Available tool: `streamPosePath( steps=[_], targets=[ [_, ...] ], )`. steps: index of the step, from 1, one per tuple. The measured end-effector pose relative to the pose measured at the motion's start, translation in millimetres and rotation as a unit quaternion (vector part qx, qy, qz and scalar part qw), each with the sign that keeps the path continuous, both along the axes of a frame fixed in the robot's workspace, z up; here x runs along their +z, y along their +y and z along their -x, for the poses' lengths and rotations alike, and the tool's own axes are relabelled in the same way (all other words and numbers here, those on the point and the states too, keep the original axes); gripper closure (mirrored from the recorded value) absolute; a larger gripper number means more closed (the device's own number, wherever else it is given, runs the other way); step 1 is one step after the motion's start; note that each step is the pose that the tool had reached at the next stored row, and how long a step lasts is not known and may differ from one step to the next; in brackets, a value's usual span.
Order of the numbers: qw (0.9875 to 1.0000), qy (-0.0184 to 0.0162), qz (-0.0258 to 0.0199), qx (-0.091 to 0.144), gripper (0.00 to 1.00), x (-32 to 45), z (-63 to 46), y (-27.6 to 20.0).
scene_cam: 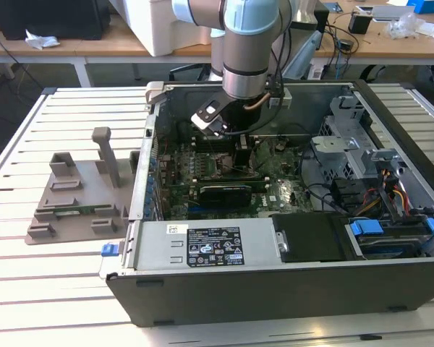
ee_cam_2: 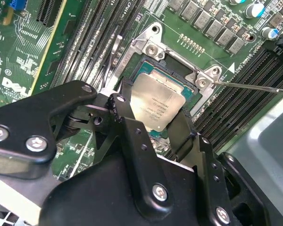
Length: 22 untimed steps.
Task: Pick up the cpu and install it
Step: 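Place the cpu into insertion slot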
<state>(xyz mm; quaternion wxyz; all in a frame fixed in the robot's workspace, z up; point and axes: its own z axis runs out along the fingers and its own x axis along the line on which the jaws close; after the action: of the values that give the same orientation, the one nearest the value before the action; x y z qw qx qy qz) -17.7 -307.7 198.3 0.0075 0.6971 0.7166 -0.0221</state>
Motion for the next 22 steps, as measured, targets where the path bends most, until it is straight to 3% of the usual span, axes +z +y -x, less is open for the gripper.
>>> streamPosePath(
  steps=[5,7,9,14,16,20,21,22],
  targets=[
    [1.0,-0.0003,-0.0001,0.0,0.45,-0.5,-0.2,0.0],
    [1.0,-0.0001,-0.0001,0.0,0.38,-0.5,-0.2,0.1],
    [1.0,-0.0001,0.0,0.0,0.38,0.5,-0.1,0.0],
    [1.0,-0.0001,0.0,0.0,0.4,24.6,-0.2,0.6],
    [1.0,-0.0001,-0.0001,0.0,0.53,34.6,-0.1,0.6],
    [1.0,-0.0001,-0.0001,0.0,0.64,51.8,-0.1,0.7],
    [1.0,-0.0001,0.0,0.0,0.76,57.7,-0.1,0.6],
    [1.0,-0.0001,0.0,0.0,0.82,61.5,-0.1,0.7]
  ],
)
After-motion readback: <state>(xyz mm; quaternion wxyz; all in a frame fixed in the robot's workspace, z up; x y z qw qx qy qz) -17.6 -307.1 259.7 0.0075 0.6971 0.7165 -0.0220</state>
